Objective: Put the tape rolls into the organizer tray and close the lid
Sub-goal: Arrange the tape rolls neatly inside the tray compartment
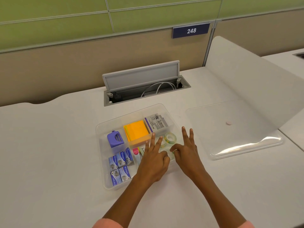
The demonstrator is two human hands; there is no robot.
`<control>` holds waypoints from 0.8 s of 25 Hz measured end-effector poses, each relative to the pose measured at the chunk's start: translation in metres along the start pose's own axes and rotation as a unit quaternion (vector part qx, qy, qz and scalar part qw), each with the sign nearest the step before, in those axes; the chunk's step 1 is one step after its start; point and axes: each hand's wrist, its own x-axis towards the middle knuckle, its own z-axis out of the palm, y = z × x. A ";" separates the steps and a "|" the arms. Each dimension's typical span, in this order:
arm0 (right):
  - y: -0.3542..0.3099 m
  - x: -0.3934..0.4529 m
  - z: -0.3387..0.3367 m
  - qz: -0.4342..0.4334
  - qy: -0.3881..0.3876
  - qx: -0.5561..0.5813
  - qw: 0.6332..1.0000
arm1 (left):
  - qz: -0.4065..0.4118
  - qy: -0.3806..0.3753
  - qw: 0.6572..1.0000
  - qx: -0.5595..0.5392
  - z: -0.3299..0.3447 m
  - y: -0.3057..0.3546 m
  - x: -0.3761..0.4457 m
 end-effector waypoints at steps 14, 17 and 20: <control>-0.008 0.028 -0.010 -0.076 -0.049 -0.183 0.979 | -0.035 0.039 0.990 0.131 -0.006 -0.003 0.023; -0.009 0.029 -0.009 -0.064 -0.049 -0.186 0.979 | -0.033 0.046 0.989 0.133 -0.004 -0.003 0.023; -0.009 0.029 -0.010 -0.059 -0.058 -0.161 0.983 | -0.036 0.051 0.989 0.131 -0.004 -0.003 0.023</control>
